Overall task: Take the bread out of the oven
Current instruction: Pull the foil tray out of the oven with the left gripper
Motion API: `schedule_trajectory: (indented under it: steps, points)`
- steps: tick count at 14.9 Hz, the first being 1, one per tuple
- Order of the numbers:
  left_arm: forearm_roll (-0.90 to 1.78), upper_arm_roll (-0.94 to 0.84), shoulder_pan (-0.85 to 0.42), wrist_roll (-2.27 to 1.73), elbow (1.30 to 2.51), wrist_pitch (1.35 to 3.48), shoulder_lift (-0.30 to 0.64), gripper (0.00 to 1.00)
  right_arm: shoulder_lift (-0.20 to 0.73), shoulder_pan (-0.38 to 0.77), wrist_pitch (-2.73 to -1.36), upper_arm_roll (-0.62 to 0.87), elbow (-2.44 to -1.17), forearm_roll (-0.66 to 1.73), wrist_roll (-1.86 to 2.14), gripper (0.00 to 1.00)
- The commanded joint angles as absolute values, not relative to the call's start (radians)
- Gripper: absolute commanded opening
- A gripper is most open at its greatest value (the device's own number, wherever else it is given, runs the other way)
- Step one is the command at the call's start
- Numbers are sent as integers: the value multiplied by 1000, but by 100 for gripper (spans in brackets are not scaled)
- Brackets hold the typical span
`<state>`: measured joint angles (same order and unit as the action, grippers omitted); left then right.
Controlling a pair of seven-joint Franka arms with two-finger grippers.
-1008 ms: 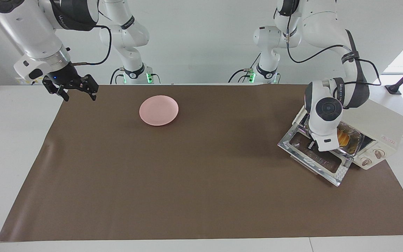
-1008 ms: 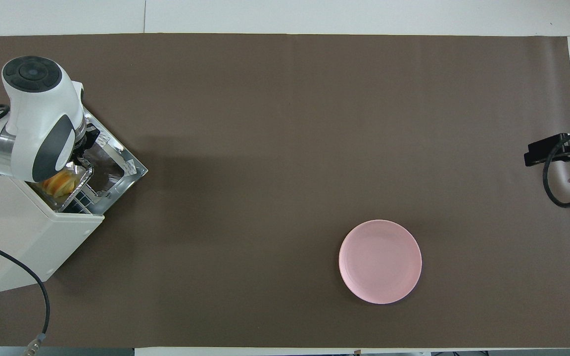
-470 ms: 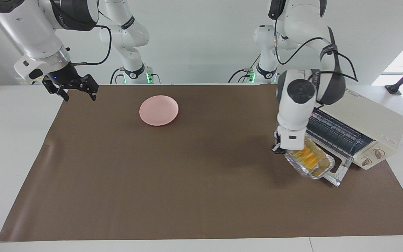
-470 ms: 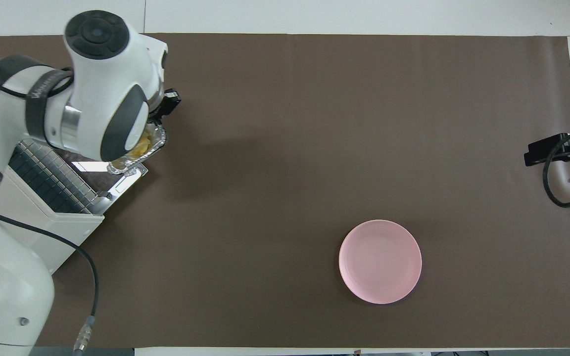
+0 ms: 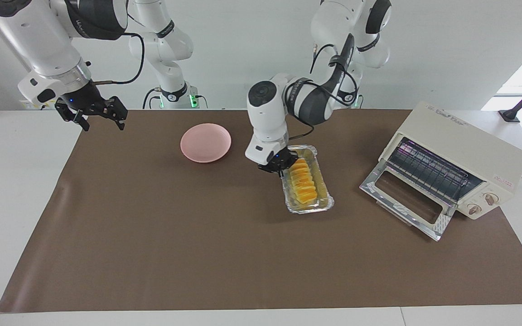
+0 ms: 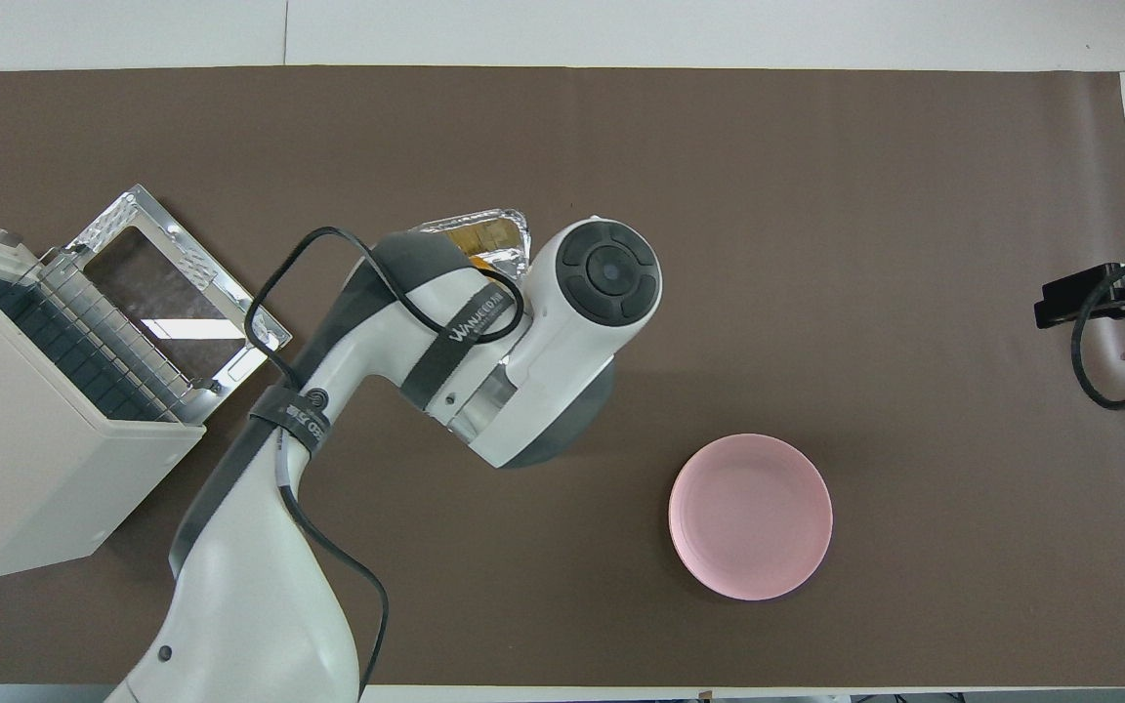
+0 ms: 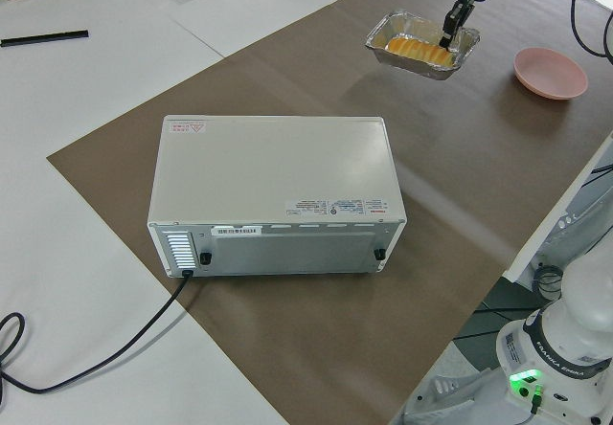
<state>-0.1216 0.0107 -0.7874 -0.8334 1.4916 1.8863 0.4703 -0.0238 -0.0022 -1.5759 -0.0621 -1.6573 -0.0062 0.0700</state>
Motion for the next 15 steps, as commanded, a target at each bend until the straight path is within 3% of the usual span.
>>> schedule_trajectory:
  steps: [1, 6, 8, 9, 12, 15]
  points:
    - [-69, 29, -822, -761, 1503, 1975, 498, 0, -43, -3, -1577, -60, -1680, -25, 92, 100]
    - [1, 25, -856, -743, 1511, 2100, 549, 0, -43, -3, -1577, -60, -1678, -25, 92, 100]
    - [3, 25, -856, -738, 1514, 2097, 548, 77, -43, -3, -1577, -60, -1680, -25, 92, 100]
    - [3, 25, -857, -747, 1513, 2080, 545, 100, -43, -3, -1577, -60, -1680, -25, 91, 100]
    - [8, 28, -839, -744, 1483, 1997, 525, 100, -51, -3, -1569, -60, -1678, -25, 92, 100]
    - [60, 28, -726, -736, 1494, 1906, 399, 100, -51, -2, -1577, -52, -1680, -9, 94, 100]
